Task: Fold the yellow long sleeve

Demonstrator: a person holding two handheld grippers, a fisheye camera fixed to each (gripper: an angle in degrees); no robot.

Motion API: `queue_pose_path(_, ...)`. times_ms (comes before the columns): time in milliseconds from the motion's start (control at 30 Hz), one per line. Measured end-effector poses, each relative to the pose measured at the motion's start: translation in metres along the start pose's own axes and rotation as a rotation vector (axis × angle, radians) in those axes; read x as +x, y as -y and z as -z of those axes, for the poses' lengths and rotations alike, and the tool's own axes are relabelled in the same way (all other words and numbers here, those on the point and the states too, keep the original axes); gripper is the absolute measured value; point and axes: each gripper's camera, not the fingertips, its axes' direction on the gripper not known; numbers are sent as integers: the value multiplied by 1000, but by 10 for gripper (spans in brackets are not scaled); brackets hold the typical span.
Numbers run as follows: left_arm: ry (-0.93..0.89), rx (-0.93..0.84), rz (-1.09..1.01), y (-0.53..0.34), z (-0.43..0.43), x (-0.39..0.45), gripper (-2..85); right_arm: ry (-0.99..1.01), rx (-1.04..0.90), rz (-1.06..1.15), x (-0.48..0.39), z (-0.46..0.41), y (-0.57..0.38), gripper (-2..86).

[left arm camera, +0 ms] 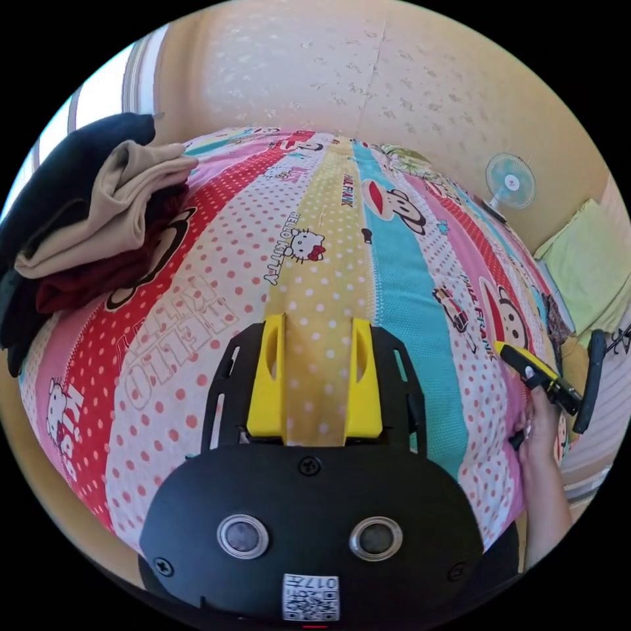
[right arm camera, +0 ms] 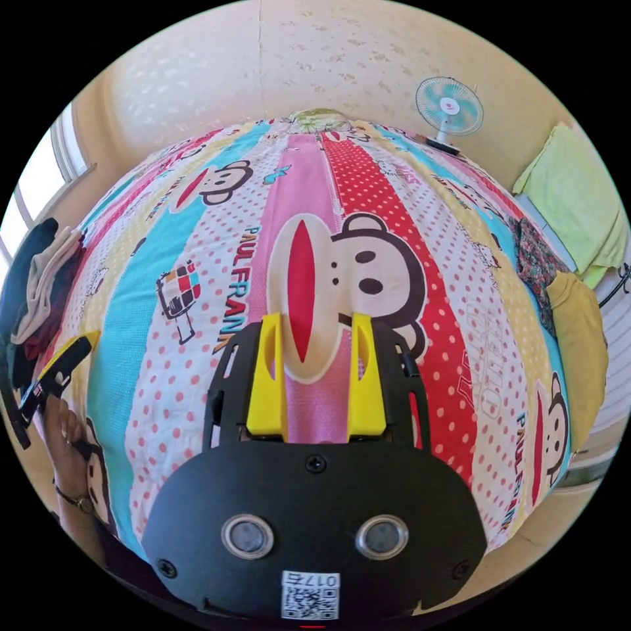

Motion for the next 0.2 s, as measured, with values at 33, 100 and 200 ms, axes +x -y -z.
queue_pose_path(33,-18,5,13,0,3,-5,134,5,5,-1,1,-3,-9,144)
queue_pose_path(100,-83,14,38,1,12,-18,136,-12,5,7,0,-9,-21,144)
queue_pose_path(200,-123,22,11,3,24,-19,160,-6,16,1,5,-16,-41,145)
